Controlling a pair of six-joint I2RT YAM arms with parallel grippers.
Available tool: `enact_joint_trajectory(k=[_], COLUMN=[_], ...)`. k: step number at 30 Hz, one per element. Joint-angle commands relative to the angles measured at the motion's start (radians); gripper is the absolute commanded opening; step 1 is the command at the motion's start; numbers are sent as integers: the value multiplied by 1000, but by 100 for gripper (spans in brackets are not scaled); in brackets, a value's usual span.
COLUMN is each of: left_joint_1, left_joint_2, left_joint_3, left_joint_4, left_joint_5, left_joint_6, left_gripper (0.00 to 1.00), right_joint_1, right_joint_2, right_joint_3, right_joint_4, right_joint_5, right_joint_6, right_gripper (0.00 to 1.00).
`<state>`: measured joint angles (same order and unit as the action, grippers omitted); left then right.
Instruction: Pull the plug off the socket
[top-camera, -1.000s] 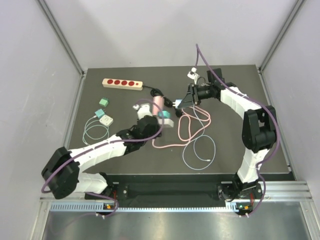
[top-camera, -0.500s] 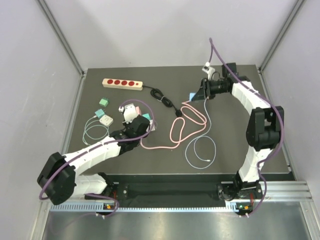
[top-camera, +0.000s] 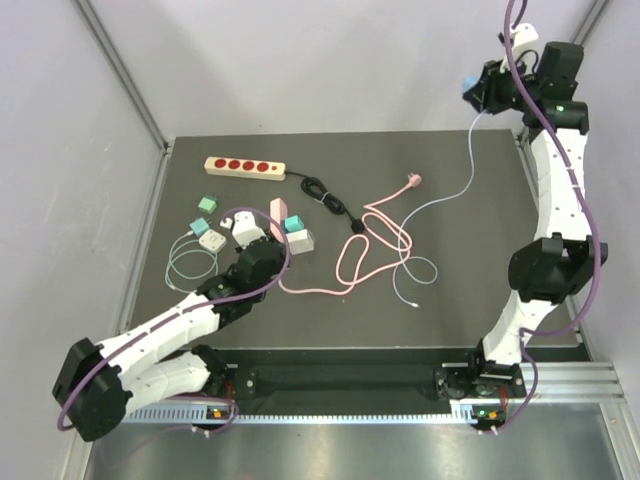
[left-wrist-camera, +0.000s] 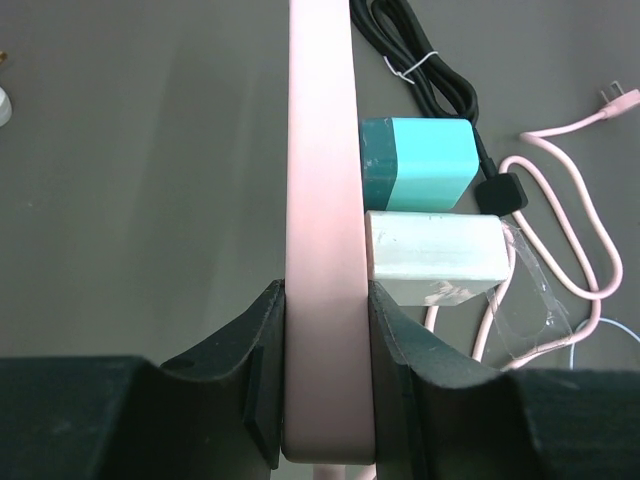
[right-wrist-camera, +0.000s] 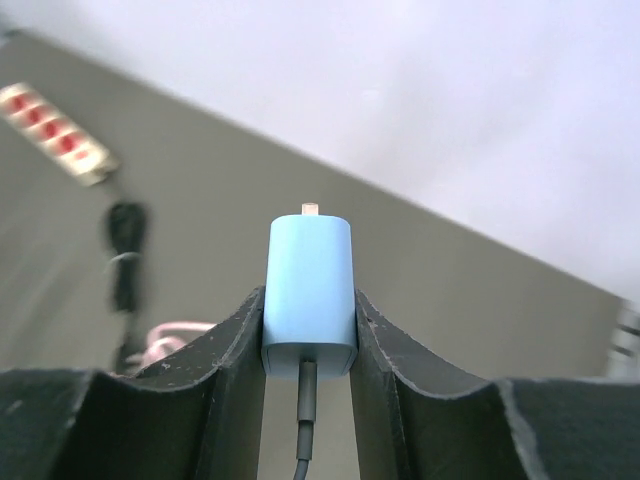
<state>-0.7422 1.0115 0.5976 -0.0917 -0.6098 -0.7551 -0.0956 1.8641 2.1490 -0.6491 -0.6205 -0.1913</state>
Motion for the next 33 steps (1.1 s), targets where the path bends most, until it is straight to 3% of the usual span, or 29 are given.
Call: enact_joint_trajectory(k=[1,5,11,18,26,33], left_joint_1=[-2,-2,0,1,0,1], left_joint_2=[-62,-85,-103,-117,-137,-175], left_joint_3=[-13,-24,-33,-33,-42,-87], left_joint_4=[175,179,178,202,225,244], left_joint_5=[7,12,-5,-13,27,39], left_joint_6=[3,-3,-12,-20,-13,-38], left_gripper=[0,0,0,0,0,0], right_joint_1=[-22,-44,-88,-93,-104,-105], right_joint_2=[-65,-108,-72,-115,-103,-48], right_joint_3=[41,46,302,331,167,-112], right_joint_4=[187,331,386,454,462,483], right_joint_5=[244,349,384,410,409,421], right_joint_6=[-10,-19,7,-33,-53,-138], right_gripper=[0,0,0,0,0,0])
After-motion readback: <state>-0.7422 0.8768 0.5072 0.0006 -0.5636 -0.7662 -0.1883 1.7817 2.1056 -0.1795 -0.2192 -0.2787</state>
